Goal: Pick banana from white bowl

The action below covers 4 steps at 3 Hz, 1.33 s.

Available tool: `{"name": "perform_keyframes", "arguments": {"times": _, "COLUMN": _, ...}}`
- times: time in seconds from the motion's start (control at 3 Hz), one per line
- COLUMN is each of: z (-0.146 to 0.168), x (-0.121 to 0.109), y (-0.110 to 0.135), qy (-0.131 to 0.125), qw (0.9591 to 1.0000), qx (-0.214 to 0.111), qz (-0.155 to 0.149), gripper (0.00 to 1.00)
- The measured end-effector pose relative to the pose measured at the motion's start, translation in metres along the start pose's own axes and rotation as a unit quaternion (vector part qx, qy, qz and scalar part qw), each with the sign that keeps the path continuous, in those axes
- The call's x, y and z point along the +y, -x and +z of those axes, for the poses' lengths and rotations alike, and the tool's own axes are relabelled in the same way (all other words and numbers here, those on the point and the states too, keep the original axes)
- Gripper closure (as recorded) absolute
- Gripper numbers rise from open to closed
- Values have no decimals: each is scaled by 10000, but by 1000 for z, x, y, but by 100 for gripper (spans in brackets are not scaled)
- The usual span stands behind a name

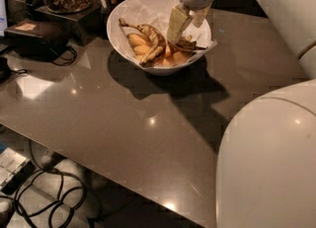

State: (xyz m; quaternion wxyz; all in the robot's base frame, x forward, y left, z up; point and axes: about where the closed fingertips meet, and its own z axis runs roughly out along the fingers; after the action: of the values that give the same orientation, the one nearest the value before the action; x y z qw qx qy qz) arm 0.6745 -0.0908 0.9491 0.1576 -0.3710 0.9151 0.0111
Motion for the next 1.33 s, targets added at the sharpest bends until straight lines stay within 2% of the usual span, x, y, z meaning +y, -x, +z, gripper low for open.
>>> {"name": "perform_keyframes", "arguments": {"times": 0.33, "z": 5, "x": 7, "y": 0, "qy": 8, "qw": 9999, "qx": 85, "qz": -117, "gripper": 45}}
{"name": "perform_keyframes", "arguments": {"times": 0.67, "z": 5, "x": 8, "y": 0, "qy": 10, "qw": 9999, "qx": 94, "qz": -129, "gripper": 43}}
{"name": "perform_keyframes", "arguments": {"times": 1.33, "z": 20, "x": 21, "y": 7, "qy": 153, "qw": 9986, "qx": 295, "qz": -411, "gripper": 45}}
